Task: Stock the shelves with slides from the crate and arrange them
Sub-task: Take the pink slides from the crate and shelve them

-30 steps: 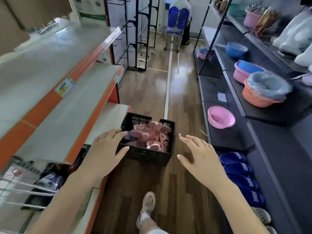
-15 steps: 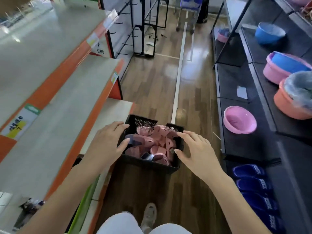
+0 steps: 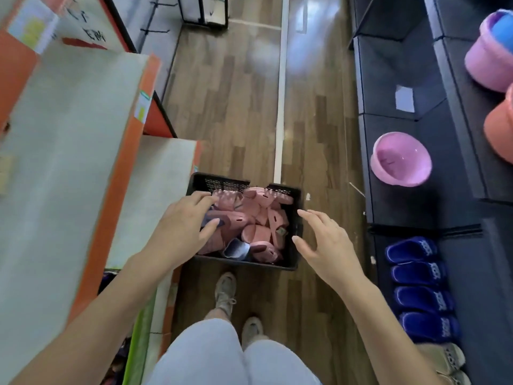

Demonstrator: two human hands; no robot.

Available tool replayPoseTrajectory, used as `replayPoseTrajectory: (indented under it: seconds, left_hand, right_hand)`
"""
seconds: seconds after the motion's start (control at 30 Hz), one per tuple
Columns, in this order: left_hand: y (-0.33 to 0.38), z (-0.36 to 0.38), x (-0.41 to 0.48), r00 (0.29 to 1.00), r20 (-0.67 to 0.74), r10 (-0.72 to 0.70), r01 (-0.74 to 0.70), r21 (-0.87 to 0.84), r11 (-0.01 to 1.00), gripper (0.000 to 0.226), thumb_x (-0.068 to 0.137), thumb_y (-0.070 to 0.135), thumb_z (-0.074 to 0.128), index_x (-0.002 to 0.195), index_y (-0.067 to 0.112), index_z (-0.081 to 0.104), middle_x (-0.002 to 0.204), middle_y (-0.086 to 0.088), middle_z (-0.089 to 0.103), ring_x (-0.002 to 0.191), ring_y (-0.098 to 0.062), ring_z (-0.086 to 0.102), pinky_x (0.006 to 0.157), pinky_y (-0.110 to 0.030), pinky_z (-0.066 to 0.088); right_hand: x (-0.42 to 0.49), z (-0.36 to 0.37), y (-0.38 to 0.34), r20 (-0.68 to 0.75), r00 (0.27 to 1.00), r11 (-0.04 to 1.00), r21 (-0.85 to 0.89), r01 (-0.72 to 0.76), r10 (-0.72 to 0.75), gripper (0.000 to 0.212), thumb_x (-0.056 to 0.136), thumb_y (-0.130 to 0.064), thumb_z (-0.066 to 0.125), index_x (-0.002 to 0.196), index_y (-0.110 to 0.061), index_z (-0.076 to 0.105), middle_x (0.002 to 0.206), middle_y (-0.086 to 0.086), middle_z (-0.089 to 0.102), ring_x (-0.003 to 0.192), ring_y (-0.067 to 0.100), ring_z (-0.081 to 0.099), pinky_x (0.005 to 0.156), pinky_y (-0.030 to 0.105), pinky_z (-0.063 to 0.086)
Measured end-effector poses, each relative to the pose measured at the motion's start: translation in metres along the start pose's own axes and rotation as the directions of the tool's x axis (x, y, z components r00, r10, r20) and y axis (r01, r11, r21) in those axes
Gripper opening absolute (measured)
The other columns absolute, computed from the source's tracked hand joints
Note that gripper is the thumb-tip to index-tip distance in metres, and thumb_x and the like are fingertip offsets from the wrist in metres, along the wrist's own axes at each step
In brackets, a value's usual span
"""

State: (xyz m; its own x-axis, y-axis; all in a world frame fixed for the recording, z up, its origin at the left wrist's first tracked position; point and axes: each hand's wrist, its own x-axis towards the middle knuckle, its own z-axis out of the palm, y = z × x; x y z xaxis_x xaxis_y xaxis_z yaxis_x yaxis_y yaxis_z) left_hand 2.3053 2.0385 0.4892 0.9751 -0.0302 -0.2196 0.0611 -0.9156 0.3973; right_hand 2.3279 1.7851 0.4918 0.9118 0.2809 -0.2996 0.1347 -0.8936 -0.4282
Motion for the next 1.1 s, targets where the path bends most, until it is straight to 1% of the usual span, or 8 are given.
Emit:
replayPoseTrajectory:
  seconds: [0.17, 0.33, 0.43, 0.5, 0.6, 0.77, 0.97, 1.1]
  left_hand:
    - [-0.032, 0.021, 0.056, 0.996, 0.067, -0.057, 0.061, -0.056, 0.997, 0.04, 0.091, 0.026, 0.053, 0.129, 0.015, 0.05, 0.129, -0.003, 0.052, 0.115, -0.023, 0.05, 0.093, -0.035, 0.038]
    - [-0.072, 0.065, 0.088, 0.97, 0.17, -0.176, 0.197, -0.113, 0.974, 0.038, 0.091, 0.023, 0.055, 0.128, 0.015, 0.051, 0.127, -0.004, 0.053, 0.115, -0.026, 0.05, 0.093, -0.035, 0.037]
    - [-0.091, 0.099, 0.11, 0.94, 0.226, -0.254, 0.286, -0.123, 0.95, 0.038, 0.091, 0.023, 0.054, 0.128, 0.014, 0.051, 0.128, -0.006, 0.052, 0.116, -0.026, 0.05, 0.094, -0.036, 0.038]
    - [-0.101, 0.124, 0.127, 0.932, 0.24, -0.272, 0.305, -0.114, 0.946, 0.039, 0.091, 0.024, 0.054, 0.128, 0.014, 0.05, 0.128, -0.007, 0.052, 0.116, -0.027, 0.05, 0.094, -0.037, 0.039]
    - [-0.111, 0.17, 0.151, 0.931, 0.259, -0.257, 0.291, -0.103, 0.951, 0.039, 0.091, 0.023, 0.055, 0.128, 0.015, 0.05, 0.128, -0.006, 0.052, 0.114, -0.027, 0.051, 0.092, -0.039, 0.042]
    - [-0.143, 0.265, 0.183, 0.911, 0.339, -0.237, 0.274, -0.066, 0.96, 0.042, 0.089, 0.022, 0.057, 0.13, 0.014, 0.05, 0.131, -0.008, 0.052, 0.119, -0.027, 0.049, 0.094, -0.038, 0.04]
    - [-0.189, 0.379, 0.224, 0.859, 0.46, -0.225, 0.205, 0.094, 0.974, 0.052, 0.084, 0.024, 0.062, 0.132, 0.012, 0.044, 0.132, -0.013, 0.048, 0.119, -0.033, 0.046, 0.094, -0.045, 0.041]
    - [-0.204, 0.433, 0.252, 0.915, 0.37, -0.162, 0.083, 0.221, 0.972, 0.067, 0.081, 0.033, 0.066, 0.136, 0.009, 0.038, 0.132, -0.013, 0.045, 0.12, -0.032, 0.042, 0.094, -0.042, 0.035]
  right_hand:
    - [0.048, 0.028, 0.01, 0.052, 0.995, 0.994, 0.066, -0.093, 0.089, 0.052, 0.09, -0.033, 0.055, 0.139, -0.024, 0.039, 0.139, -0.005, 0.045, 0.127, 0.011, 0.041, 0.105, 0.03, 0.033]
    - [0.084, 0.076, 0.03, 0.104, 0.982, 0.976, 0.131, -0.172, 0.159, 0.052, 0.09, -0.029, 0.057, 0.139, -0.021, 0.04, 0.137, -0.004, 0.046, 0.126, 0.014, 0.043, 0.105, 0.032, 0.036]
    - [0.104, 0.109, 0.048, 0.166, 0.975, 0.982, 0.097, -0.162, 0.145, 0.054, 0.091, -0.033, 0.055, 0.14, -0.023, 0.037, 0.142, -0.004, 0.04, 0.131, 0.013, 0.035, 0.109, 0.032, 0.029]
    - [0.12, 0.132, 0.065, 0.22, 0.969, 0.991, 0.036, -0.127, 0.116, 0.055, 0.091, -0.036, 0.053, 0.142, -0.024, 0.034, 0.146, -0.003, 0.035, 0.135, 0.013, 0.029, 0.111, 0.032, 0.023]
    - [0.144, 0.165, 0.099, 0.28, 0.952, 0.992, -0.019, -0.122, 0.123, 0.055, 0.092, -0.037, 0.051, 0.143, -0.024, 0.032, 0.148, -0.003, 0.033, 0.136, 0.014, 0.027, 0.112, 0.032, 0.021]
    - [0.182, 0.232, 0.155, 0.303, 0.938, 0.986, -0.038, -0.164, 0.168, 0.054, 0.091, -0.034, 0.053, 0.141, -0.022, 0.035, 0.144, -0.001, 0.038, 0.133, 0.017, 0.034, 0.109, 0.034, 0.027]
    - [0.21, 0.322, 0.204, 0.382, 0.891, 0.968, -0.042, -0.249, 0.246, 0.057, 0.091, -0.032, 0.054, 0.142, -0.02, 0.032, 0.143, 0.0, 0.039, 0.129, 0.019, 0.038, 0.107, 0.037, 0.034]
    - [0.222, 0.377, 0.229, 0.439, 0.859, 0.962, -0.057, -0.268, 0.265, 0.06, 0.09, -0.034, 0.056, 0.143, -0.021, 0.031, 0.141, 0.001, 0.04, 0.127, 0.021, 0.04, 0.104, 0.038, 0.036]
